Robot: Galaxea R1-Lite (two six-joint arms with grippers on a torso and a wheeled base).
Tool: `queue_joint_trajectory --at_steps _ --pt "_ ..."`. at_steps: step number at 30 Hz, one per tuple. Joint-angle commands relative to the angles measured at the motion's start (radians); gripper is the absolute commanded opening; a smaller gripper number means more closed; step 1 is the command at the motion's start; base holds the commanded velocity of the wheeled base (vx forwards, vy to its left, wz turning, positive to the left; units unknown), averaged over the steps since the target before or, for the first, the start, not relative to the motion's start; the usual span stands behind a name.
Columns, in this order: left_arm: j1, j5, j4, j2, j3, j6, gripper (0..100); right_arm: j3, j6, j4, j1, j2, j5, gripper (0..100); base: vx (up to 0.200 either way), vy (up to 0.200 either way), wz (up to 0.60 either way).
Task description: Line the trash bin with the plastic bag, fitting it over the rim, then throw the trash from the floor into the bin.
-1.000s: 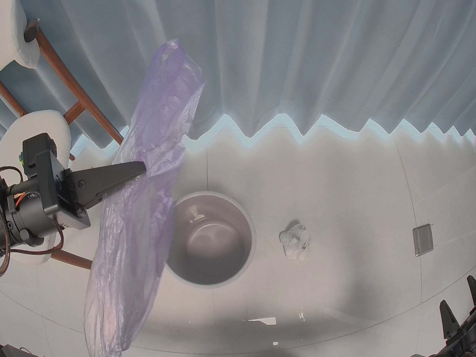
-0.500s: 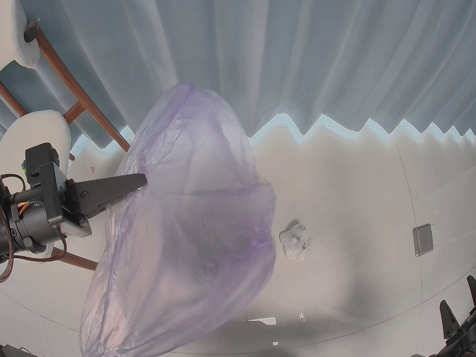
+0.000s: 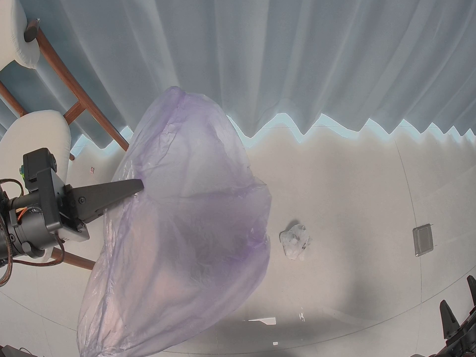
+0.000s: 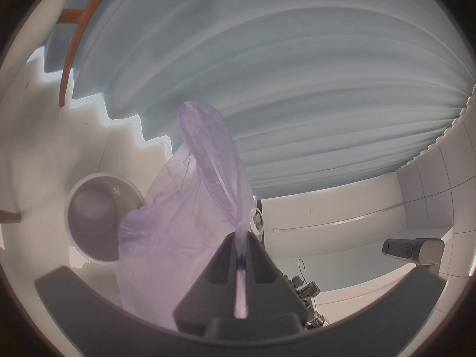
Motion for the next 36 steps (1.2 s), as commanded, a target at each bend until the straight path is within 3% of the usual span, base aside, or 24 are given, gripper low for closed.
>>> queue_joint_trajectory --at_steps 1,36 --pt "0.009 0.000 0.000 -0.016 0.013 0.000 0 0.018 0.000 -0.001 0.000 -0.017 0.000 100 0.000 0.000 0.00" --pt "0.016 0.002 0.000 -0.007 0.108 0.001 0 0.018 0.003 -0.001 0.000 -0.017 0.000 100 0.000 0.000 0.00"
